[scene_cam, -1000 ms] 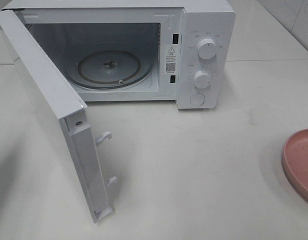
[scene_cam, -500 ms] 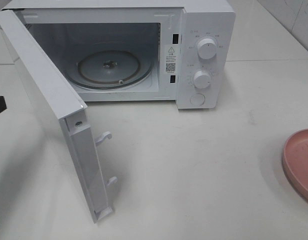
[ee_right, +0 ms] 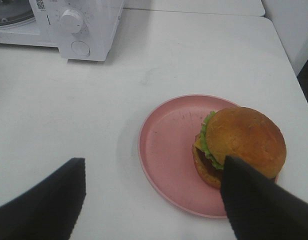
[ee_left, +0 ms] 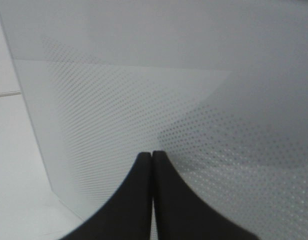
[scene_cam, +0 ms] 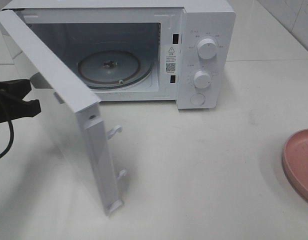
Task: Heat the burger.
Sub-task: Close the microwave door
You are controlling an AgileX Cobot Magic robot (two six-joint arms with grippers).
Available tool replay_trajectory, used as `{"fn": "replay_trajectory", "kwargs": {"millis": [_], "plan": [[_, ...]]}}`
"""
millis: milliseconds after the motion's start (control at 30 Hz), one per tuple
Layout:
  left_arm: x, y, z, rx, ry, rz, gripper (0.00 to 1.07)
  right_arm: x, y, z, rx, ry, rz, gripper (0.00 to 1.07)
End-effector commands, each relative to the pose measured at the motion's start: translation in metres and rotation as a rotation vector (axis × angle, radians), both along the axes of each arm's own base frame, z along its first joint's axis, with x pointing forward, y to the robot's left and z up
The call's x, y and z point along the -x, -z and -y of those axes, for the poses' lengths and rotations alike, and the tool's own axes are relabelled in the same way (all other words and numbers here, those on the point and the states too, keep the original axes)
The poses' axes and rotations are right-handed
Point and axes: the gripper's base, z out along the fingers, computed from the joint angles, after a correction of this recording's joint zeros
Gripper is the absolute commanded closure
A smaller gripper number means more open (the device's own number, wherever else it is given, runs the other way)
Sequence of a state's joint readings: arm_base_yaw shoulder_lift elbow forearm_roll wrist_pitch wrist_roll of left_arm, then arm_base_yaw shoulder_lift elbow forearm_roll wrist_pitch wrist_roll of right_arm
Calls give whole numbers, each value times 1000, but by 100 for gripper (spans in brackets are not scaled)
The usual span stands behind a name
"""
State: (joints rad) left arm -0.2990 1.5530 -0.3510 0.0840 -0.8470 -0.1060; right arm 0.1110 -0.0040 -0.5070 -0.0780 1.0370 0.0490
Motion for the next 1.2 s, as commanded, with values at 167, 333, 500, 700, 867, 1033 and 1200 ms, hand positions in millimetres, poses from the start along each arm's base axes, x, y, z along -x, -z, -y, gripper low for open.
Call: {"fn": "replay_trajectory", "kwargs": {"millis": [167, 333, 500, 700, 867, 1033, 1200], "plan": [[-11, -4, 36, 16, 86, 41, 107, 4, 1, 1, 4, 10, 29, 32], [-18, -5, 57, 16, 87, 51, 107, 4, 1, 1, 4, 10, 29, 32], [-24, -6, 72, 32, 83, 55, 107, 4, 1, 1, 4, 10, 29, 32], [-38, -8, 97, 60, 94, 63, 107, 4, 1, 1, 4, 10, 29, 32], [-49, -11, 111, 71, 96, 65, 107, 4, 1, 1, 4, 10, 29, 32], [-69, -11, 126, 77, 97, 54, 107, 4, 1, 1, 4, 10, 29, 32], [-78, -12, 133, 84, 99, 61, 107, 4, 1, 1, 4, 10, 28, 32]]}}
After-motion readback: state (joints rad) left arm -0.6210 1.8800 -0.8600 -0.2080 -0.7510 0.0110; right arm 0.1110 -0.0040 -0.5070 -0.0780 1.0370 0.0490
